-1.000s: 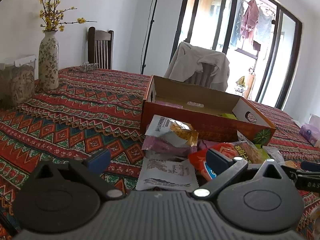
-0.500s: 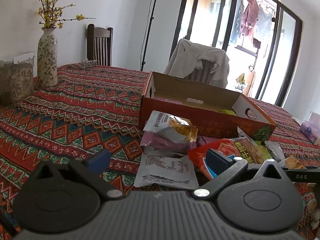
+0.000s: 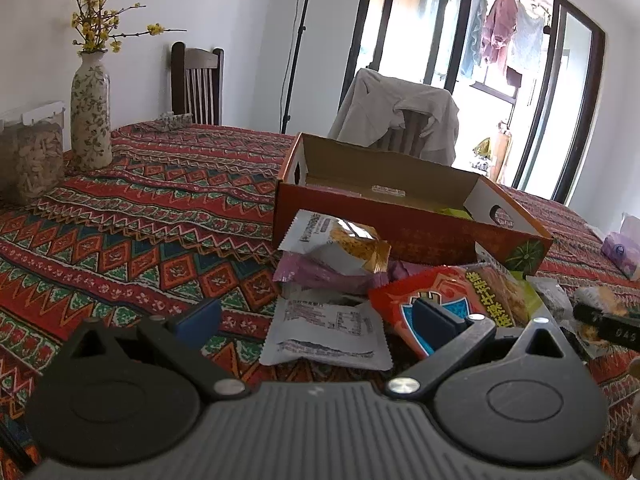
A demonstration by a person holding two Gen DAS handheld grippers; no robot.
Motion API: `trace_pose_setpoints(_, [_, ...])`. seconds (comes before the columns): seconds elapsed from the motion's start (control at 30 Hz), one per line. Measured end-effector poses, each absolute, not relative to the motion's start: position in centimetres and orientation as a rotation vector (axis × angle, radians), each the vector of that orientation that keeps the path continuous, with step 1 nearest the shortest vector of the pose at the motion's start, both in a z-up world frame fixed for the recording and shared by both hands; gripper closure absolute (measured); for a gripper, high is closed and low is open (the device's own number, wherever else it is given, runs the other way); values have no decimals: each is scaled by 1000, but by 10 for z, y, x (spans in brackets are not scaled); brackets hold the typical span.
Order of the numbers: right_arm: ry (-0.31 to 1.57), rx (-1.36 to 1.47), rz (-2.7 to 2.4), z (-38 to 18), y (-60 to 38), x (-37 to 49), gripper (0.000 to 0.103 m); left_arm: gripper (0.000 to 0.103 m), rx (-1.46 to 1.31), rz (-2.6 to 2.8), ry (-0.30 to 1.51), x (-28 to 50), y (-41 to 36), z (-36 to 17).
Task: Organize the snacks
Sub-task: 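Grasp the cookie packet with the right gripper while the left gripper grasps the white packet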
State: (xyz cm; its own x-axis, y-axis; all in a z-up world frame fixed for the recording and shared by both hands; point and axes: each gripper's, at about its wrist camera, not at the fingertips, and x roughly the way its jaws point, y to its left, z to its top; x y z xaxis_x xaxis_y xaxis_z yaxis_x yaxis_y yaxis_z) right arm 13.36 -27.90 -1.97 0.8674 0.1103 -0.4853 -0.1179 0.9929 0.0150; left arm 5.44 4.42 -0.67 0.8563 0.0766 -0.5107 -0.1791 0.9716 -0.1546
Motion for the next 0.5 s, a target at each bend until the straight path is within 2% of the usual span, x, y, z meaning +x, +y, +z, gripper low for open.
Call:
trace_pose_setpoints(0.27, [385, -53, 113, -11, -275, 115, 34, 0, -188, 133, 530, 52, 39, -6])
trace_pose_setpoints(0.5, [375, -29, 137, -11, -276, 107, 34, 0, -170, 132, 545, 50, 33, -6])
